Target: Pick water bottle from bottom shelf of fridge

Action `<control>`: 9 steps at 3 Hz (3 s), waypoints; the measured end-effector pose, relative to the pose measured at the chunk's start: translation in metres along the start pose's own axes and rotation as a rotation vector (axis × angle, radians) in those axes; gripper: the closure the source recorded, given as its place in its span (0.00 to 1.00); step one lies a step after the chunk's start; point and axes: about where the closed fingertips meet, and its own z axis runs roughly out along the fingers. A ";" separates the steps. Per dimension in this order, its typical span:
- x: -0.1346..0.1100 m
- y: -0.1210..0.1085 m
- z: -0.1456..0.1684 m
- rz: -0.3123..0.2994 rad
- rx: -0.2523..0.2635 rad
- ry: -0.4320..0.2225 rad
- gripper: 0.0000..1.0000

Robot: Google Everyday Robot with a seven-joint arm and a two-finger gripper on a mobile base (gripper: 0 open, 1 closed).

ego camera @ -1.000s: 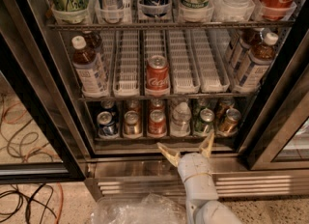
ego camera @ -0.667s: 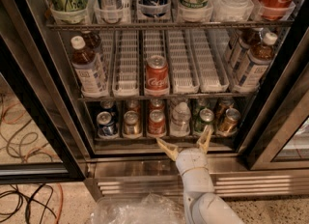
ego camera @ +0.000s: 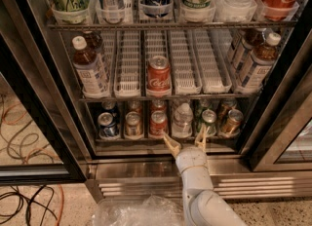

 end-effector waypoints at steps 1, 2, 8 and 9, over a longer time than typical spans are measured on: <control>0.000 0.000 0.000 0.000 0.000 0.000 0.40; 0.001 0.000 0.000 -0.004 0.000 0.002 0.24; 0.004 0.010 0.041 -0.057 -0.034 0.000 0.26; 0.007 0.005 0.047 -0.009 -0.007 0.012 0.27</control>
Offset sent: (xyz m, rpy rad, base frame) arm 0.0001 0.0001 -0.0010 -0.0042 -0.0004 -0.0024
